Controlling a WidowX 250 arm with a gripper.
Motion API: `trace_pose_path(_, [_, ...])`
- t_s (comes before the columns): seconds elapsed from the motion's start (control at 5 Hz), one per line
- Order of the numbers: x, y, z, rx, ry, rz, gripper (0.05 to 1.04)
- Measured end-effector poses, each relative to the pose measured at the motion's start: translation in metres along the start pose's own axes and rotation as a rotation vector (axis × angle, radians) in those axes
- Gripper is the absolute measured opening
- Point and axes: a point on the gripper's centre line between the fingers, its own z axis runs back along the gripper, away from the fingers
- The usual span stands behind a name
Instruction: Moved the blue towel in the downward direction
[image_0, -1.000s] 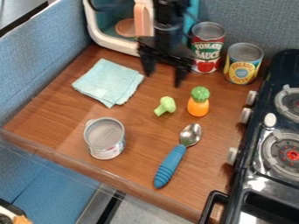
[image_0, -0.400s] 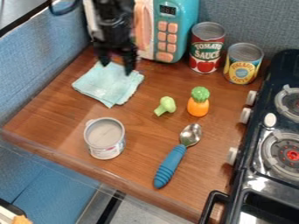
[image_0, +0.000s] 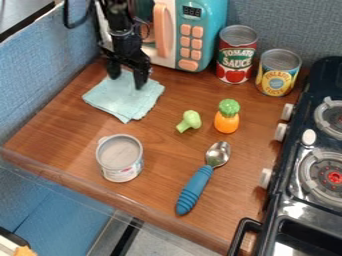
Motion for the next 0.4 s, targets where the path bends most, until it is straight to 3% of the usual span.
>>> trace_pose_path(0.4, [0.0016,0.0023,-0.0048,0.016,0.029,-0.002,1.001])
